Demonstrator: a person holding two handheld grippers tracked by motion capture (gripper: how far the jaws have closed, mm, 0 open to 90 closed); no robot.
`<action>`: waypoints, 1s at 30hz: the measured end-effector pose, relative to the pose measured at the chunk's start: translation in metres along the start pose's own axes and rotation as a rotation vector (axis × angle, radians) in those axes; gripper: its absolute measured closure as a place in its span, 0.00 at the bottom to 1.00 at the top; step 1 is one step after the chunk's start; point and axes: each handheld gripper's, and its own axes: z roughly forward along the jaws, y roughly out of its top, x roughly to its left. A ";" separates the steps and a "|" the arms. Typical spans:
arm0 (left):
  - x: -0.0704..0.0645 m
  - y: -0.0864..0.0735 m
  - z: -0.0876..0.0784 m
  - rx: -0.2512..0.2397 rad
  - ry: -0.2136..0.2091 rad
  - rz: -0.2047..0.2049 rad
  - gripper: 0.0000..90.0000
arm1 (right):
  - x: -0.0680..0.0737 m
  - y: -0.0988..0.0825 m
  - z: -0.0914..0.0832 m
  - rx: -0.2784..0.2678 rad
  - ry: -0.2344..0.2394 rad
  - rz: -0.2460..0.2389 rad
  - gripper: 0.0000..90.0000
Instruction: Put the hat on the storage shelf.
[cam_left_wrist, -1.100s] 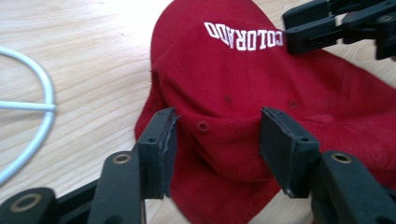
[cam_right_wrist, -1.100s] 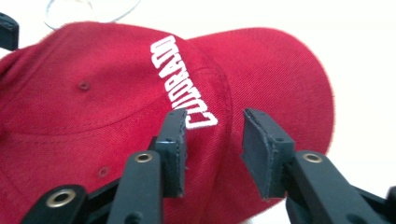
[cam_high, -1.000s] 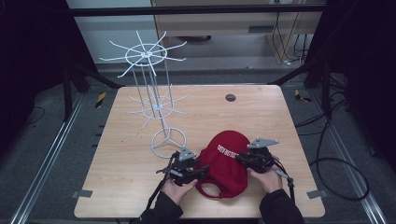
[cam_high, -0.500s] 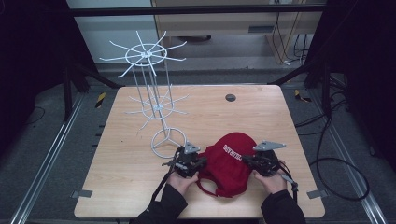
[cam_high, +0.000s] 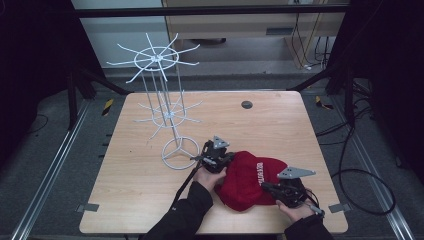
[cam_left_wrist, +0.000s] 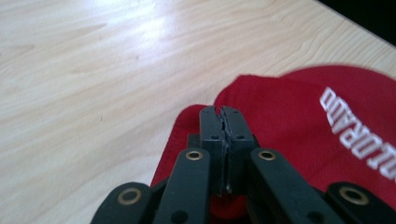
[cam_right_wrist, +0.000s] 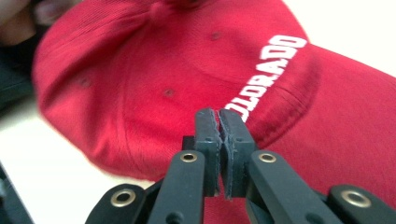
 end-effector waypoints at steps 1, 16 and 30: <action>0.000 0.001 -0.002 -0.005 -0.006 0.002 0.98 | 0.001 0.000 0.000 0.001 -0.006 -0.009 0.96; 0.013 -0.024 -0.112 -0.096 0.024 0.115 0.65 | 0.018 0.031 -0.012 -0.158 0.029 -0.127 0.69; 0.064 -0.080 -0.172 -0.092 0.156 0.053 0.54 | 0.058 0.063 0.035 -0.142 0.054 -0.133 0.24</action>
